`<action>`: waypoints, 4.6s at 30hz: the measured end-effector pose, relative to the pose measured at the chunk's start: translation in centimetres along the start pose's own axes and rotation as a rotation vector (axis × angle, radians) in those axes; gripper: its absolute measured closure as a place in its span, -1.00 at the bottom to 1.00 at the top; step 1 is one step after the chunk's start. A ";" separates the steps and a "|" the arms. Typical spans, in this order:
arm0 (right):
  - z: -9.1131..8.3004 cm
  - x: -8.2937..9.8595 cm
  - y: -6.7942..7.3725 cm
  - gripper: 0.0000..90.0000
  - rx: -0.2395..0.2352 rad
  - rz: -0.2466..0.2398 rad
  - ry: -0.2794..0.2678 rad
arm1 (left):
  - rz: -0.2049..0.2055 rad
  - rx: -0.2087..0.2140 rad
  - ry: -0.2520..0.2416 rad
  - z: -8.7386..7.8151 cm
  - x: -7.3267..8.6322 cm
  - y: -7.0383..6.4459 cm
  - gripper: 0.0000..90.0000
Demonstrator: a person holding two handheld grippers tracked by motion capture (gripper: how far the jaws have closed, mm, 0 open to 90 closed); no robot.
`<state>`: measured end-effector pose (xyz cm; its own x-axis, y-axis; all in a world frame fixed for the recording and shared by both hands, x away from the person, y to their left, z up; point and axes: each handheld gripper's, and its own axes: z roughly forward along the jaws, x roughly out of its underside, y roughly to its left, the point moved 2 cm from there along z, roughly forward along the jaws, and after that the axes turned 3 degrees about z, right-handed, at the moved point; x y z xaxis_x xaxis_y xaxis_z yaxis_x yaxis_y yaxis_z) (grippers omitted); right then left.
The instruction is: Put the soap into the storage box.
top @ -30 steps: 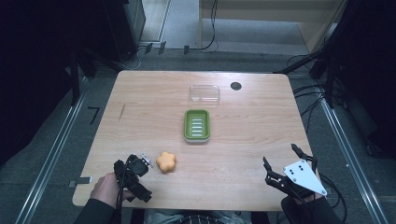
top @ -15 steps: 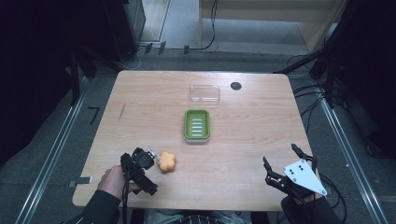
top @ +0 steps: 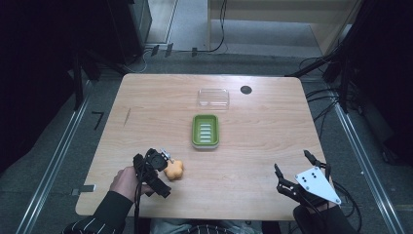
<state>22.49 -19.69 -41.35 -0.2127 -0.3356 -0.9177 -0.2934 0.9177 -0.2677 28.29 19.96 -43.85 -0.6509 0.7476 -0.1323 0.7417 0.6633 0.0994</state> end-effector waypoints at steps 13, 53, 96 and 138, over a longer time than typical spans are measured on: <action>0.0 0.0 0.0 -0.70 0.000 0.002 0.001 | -0.004 0.007 0.003 0.8 -1.3 0.1 -1.00; 0.0 0.0 0.0 -0.70 0.000 0.003 0.000 | -0.005 0.007 0.069 3.9 -3.7 1.1 -0.48; 0.0 0.0 -0.1 -0.70 0.002 0.006 -0.002 | 0.064 0.003 0.025 1.9 -3.9 0.1 -0.12; 0.0 0.0 -0.1 -0.70 0.000 0.006 0.000 | 0.118 0.001 -0.034 -1.0 -7.8 1.9 -0.12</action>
<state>22.48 -19.75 -41.36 -0.2144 -0.3302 -0.9193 -0.2919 0.9198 -0.2623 34.61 15.42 -41.63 -0.5531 0.8190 -0.1525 0.8131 0.5706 0.1156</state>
